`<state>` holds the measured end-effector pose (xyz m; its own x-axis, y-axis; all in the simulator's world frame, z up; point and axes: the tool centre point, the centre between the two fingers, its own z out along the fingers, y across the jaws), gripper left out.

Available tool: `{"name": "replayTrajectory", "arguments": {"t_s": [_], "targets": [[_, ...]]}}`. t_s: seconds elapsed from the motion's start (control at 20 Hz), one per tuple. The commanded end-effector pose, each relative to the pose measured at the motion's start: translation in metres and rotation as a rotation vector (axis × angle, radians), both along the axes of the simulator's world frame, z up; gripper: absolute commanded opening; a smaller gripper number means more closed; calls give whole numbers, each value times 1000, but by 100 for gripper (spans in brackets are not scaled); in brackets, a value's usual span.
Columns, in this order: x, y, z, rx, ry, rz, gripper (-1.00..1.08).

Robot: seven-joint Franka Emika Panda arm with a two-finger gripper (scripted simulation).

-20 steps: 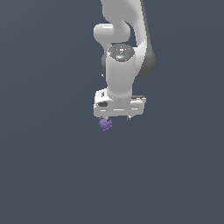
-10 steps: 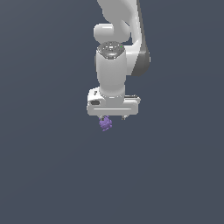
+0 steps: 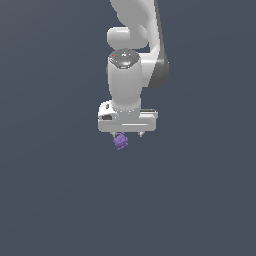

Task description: Pick up the object and move it to a goal position.

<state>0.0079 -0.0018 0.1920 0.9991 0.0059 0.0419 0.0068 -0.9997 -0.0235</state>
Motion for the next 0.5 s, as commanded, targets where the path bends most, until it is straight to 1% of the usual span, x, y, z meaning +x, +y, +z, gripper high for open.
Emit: {"name": "replayTrajectory", "arguments": {"t_s": [0.0,0.25,0.45], "targets": [[-3,-3,-6,-3,2,20,100],[-13,-10,-23,-11,7,89,100],[-25,-17,-41,-19,13,168,100]]}}
